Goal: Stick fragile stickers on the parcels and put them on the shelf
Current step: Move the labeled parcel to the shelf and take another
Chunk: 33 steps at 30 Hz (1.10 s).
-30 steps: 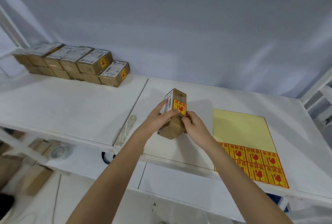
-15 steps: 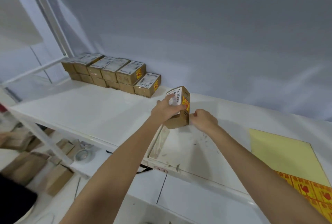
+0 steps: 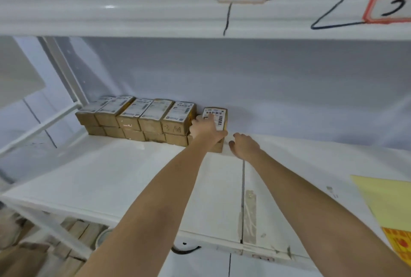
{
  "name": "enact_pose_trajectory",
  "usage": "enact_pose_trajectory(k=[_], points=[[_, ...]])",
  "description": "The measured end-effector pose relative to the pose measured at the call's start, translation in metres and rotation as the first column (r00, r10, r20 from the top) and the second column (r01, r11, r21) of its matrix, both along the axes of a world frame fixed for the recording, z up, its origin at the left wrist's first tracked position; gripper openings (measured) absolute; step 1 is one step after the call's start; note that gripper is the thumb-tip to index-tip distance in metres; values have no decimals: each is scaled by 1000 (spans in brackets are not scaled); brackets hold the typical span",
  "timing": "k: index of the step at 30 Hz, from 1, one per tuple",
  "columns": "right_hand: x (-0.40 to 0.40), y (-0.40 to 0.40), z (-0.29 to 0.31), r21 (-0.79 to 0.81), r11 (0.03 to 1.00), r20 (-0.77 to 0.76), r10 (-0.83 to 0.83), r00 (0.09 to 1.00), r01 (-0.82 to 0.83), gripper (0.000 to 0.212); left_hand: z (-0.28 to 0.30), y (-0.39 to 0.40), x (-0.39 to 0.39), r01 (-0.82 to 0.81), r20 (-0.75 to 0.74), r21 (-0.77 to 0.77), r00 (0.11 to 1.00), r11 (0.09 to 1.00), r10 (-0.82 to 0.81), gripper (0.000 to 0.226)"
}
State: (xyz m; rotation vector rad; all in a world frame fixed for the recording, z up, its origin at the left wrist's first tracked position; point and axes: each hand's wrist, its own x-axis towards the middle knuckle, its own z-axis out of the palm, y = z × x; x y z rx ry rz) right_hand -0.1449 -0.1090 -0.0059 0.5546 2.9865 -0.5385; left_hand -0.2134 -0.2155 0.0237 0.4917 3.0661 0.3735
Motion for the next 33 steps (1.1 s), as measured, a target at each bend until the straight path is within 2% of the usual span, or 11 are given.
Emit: enact_pose_trajectory(k=[4, 9, 15, 17, 19, 21, 23, 25, 28, 33], points=[[-17, -15, 0, 62, 998, 30, -24, 999, 22, 42, 3, -1, -19, 2, -20, -115, 1000, 993, -5, 70], [-28, -31, -5, 167, 985, 106, 27, 994, -45, 43, -7, -1, -36, 15, -47, -228, 999, 974, -26, 68], [-36, -35, -7, 227, 968, 166, 71, 983, -109, 44, -14, 4, -46, 20, -85, -282, 995, 959, -45, 65], [-40, -36, -7, 234, 966, 170, 67, 983, -106, 43, -17, 2, -48, 59, -142, -244, 985, 968, -96, 59], [-43, -35, -8, 213, 972, 146, 65, 987, -95, 43, -19, -6, -47, 161, -309, -130, 931, 978, -194, 51], [-45, -35, -9, 169, 982, 93, 72, 993, -87, 49, -26, -20, -40, 312, -472, -76, 825, 947, -310, 49], [-44, -34, -10, 151, 984, 6, 96, 995, -96, 57, -41, -34, -35, 437, -573, -112, 705, 892, -418, 50], [-41, -34, -12, 156, 982, -52, 117, 992, -108, 65, -52, -51, -33, 496, -605, -191, 620, 847, -499, 49], [-37, -36, -15, 170, 976, -15, 139, 990, -134, 72, -64, -70, -37, 444, -538, -321, 642, 837, -547, 49], [-40, -41, -21, 119, 976, 93, 173, 981, -183, 78, -61, -72, -43, 354, -490, -412, 691, 840, -532, 55]])
